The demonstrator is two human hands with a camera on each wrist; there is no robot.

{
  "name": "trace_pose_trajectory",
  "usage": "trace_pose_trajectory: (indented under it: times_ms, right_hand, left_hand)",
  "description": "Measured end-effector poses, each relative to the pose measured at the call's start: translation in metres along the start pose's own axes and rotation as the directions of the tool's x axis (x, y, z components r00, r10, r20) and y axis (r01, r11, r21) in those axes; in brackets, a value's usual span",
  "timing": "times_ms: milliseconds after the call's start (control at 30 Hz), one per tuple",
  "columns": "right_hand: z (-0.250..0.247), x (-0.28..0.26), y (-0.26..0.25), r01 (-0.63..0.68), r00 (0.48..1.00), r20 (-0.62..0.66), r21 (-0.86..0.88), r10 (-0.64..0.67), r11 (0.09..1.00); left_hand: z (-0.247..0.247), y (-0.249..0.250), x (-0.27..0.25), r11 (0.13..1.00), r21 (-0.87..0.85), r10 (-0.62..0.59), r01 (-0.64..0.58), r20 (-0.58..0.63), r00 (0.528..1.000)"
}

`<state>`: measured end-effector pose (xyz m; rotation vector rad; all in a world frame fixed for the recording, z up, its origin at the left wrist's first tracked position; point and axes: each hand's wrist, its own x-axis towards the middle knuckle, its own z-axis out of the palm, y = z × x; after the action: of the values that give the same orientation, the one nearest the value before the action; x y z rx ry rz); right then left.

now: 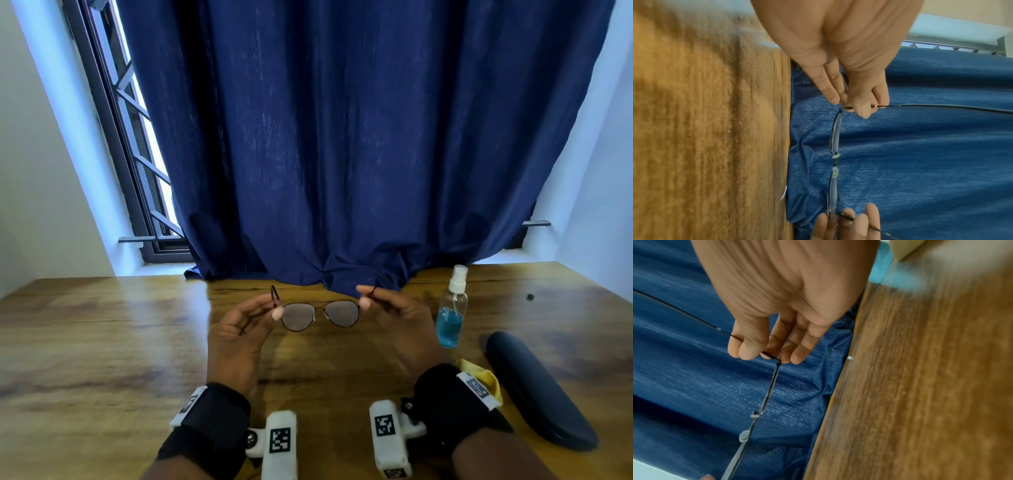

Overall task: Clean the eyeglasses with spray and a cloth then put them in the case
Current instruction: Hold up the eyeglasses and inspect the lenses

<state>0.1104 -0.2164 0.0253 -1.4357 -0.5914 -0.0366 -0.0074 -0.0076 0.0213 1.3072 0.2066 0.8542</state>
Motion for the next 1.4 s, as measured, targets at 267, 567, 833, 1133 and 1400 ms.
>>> trace_pose_trajectory:
  times_ms: [267,567,833,1133,1400]
  right_hand:
    - [0.009,0.002,-0.002,-0.153,0.986,-0.036,0.213,0.165,0.965]
    - [0.010,-0.001,-0.005,-0.375,0.898,0.026,0.569,0.439,0.732]
    - [0.008,-0.001,-0.020,-0.298,0.927,0.064,0.726,0.370,0.620]
    - [0.017,-0.007,-0.025,-0.304,0.938,0.057,0.606,0.341,0.735]
    - [0.020,-0.006,-0.027,-0.267,0.955,0.047,0.562,0.293,0.783]
  left_hand:
    - [0.000,0.001,-0.001,0.994,-0.086,-0.065,0.062,-0.039,0.997]
    - [0.011,0.009,-0.006,0.912,-0.329,-0.241,0.244,0.051,0.969]
    - [0.009,0.012,-0.006,0.871,-0.419,-0.240,0.256,0.091,0.967]
    - [0.002,0.003,0.000,0.885,-0.408,-0.265,0.226,-0.040,0.964]
    - [0.003,0.001,0.000,0.894,-0.406,-0.217,0.192,-0.015,0.976]
